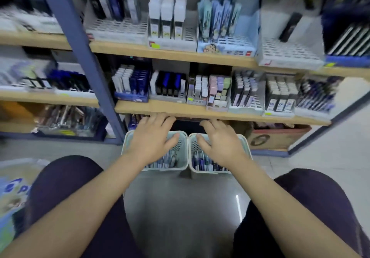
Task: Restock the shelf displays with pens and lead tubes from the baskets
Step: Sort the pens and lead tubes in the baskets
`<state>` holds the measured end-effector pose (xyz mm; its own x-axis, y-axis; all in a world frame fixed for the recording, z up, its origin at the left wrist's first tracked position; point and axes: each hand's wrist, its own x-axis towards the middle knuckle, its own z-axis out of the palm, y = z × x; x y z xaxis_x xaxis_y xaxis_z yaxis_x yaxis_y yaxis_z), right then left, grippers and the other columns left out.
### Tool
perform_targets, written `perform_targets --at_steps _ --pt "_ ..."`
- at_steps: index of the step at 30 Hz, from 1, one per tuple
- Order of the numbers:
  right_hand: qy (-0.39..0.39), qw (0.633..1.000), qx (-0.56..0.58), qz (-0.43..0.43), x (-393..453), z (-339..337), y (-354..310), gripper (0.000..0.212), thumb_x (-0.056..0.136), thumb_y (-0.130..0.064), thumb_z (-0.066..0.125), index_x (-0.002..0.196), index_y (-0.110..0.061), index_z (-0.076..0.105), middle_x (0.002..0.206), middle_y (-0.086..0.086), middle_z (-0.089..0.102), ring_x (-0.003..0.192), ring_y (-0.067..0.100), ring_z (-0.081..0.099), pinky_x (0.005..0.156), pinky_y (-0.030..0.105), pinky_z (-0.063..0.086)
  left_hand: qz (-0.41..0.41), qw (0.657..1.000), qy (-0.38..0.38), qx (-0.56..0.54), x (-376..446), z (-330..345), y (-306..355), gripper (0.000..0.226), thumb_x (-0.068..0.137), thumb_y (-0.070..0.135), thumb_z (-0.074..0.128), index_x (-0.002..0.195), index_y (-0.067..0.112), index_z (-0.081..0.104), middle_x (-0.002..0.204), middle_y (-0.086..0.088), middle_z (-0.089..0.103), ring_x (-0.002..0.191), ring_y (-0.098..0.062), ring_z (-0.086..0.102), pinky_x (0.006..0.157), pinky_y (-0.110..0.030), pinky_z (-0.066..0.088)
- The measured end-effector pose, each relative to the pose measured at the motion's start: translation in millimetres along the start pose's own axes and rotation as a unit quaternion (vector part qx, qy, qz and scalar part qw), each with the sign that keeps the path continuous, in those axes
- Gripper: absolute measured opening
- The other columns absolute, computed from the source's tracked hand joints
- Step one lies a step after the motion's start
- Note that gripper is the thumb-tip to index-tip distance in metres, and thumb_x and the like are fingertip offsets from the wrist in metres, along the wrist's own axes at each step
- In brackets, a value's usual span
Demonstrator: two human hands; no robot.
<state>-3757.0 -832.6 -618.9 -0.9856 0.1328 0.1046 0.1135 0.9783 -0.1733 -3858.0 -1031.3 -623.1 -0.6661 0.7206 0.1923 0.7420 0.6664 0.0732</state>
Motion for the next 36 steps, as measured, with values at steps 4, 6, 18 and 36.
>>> perform_targets --at_steps 4,6,18,36 --pt "0.002 1.000 0.010 0.005 -14.3 1.7 -8.2 0.056 0.098 -0.050 0.034 0.132 -0.012 0.057 0.123 0.009 0.062 0.114 0.032 0.056 0.091 0.044 0.044 -0.013 1.000 -0.010 -0.020 -7.1 4.8 20.2 0.064 0.089 0.051 0.032 0.129 0.010 0.060 0.121 -0.010 0.064 0.108 -0.032 0.061 0.086 -0.043 0.047" --pt "-0.001 0.999 0.026 0.030 -16.4 9.3 3.0 0.047 0.101 -0.043 0.045 0.137 -0.012 0.053 0.130 0.009 0.059 0.120 0.031 0.054 0.097 0.044 0.042 -0.034 0.999 -0.022 -0.031 -5.6 14.4 24.5 0.067 0.089 0.052 0.030 0.136 0.010 0.055 0.131 -0.010 0.060 0.115 -0.031 0.056 0.092 -0.044 0.044" --pt "-0.143 0.881 0.329 0.308 13.9 172.8 104.8 0.058 0.089 -0.046 0.071 0.132 -0.013 0.052 0.113 0.000 0.059 0.109 0.021 0.058 0.085 0.031 0.043 -0.070 0.965 -0.210 -0.142 17.4 202.3 32.1 0.102 0.075 0.078 0.020 0.160 0.022 0.013 0.168 0.001 0.011 0.154 -0.020 0.017 0.121 -0.045 0.021" --pt "-0.205 0.754 0.414 0.467 69.7 314.1 153.1 0.092 0.074 -0.044 0.086 0.142 -0.001 0.042 0.139 0.012 0.053 0.131 0.031 0.052 0.104 0.037 0.046 -0.144 0.929 -0.233 -0.248 44.9 293.0 22.4 0.108 0.079 0.079 0.054 0.160 0.036 -0.002 0.167 0.016 -0.012 0.155 -0.013 0.001 0.119 -0.054 0.017"
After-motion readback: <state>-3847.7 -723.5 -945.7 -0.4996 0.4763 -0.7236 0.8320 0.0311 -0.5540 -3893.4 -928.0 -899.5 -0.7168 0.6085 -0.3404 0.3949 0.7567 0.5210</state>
